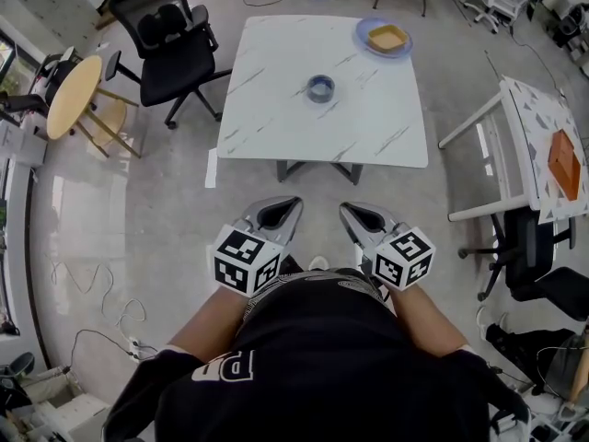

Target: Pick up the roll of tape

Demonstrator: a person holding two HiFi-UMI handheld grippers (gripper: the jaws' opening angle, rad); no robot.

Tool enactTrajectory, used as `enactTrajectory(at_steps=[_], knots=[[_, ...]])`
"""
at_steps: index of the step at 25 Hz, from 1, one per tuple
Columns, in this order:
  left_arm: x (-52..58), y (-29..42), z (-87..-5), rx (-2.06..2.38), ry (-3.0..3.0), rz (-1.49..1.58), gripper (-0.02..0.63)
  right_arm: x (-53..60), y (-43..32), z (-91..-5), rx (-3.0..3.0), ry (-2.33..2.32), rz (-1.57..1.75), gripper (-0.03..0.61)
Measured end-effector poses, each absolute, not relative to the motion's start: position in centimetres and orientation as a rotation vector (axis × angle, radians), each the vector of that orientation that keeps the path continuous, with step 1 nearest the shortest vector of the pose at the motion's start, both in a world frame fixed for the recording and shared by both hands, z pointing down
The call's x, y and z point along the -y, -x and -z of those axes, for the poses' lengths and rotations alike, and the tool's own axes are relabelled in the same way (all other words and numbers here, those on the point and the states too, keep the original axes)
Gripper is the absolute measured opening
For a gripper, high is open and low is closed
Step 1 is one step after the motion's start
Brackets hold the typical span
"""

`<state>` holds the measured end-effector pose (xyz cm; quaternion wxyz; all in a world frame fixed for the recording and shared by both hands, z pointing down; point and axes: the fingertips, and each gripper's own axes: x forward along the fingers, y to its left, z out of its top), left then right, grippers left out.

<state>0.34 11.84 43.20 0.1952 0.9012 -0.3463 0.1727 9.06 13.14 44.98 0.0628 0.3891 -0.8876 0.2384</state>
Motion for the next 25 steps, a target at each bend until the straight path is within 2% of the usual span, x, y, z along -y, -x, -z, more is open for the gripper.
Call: enactTrajectory(at_steps=[25], knots=[[-5.7, -1.2, -45.2, 0.903, -2.512, -0.515, 0.058, -7.5, -10.1, -46.5, 2.641, -1.235, -0.757, 0.0]])
